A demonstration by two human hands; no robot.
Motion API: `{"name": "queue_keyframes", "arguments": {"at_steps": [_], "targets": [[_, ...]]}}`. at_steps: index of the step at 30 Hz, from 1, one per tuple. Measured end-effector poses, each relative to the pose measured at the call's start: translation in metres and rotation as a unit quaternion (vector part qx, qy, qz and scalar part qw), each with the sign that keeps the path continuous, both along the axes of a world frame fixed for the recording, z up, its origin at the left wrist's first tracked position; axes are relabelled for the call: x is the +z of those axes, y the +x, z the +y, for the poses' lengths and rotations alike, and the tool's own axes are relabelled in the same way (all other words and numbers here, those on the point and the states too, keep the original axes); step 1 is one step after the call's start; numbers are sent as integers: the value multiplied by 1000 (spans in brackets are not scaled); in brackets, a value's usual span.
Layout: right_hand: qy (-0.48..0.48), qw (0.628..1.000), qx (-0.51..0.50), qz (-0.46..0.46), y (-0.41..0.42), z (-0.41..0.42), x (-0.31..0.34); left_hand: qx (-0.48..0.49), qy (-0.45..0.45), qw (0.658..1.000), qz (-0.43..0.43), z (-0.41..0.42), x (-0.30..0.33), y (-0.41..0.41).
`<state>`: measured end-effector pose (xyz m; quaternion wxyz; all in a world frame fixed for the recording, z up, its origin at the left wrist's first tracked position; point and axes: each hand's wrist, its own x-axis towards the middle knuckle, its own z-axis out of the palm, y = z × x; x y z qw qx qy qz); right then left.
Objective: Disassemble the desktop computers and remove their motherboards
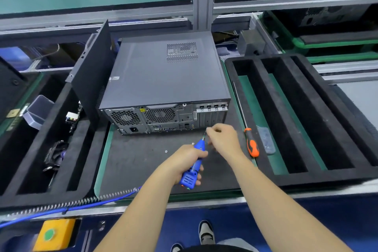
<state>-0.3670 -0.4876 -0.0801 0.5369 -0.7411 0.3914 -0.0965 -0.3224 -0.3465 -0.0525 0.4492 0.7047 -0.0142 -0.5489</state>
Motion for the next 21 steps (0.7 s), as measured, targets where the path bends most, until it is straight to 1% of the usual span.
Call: {"name": "queue_keyframes", "arguments": {"at_steps": [2, 4, 7, 8, 9, 10, 12, 15, 17, 21], "targets": [[-53, 992, 78, 84, 4, 14, -16, -2, 45, 998, -49, 17, -14, 6], [-89, 978, 128, 135, 11, 25, -29, -11, 87, 992, -92, 31, -21, 14], [-174, 943, 200, 200, 26, 40, -40, -30, 122, 979, -161, 47, -26, 25], [-207, 929, 218, 215, 31, 44, -42, -43, 136, 970, -197, 52, -27, 29], [-235, 917, 228, 227, 36, 47, -42, -65, 159, 955, -242, 57, -28, 34], [-255, 909, 232, 234, 39, 48, -42, -97, 190, 932, -292, 62, -29, 38], [-282, 898, 237, 240, 43, 49, -43, -160, 240, 879, -380, 76, -31, 49], [-301, 889, 247, 240, 40, 48, -47, -235, 266, 819, -450, 100, -35, 68], [-312, 888, 242, 237, 38, 48, -49, -250, 270, 793, -485, 116, -39, 81], [-319, 890, 208, 250, 39, 53, -49, -229, 262, 745, -569, 141, -48, 110]]}}
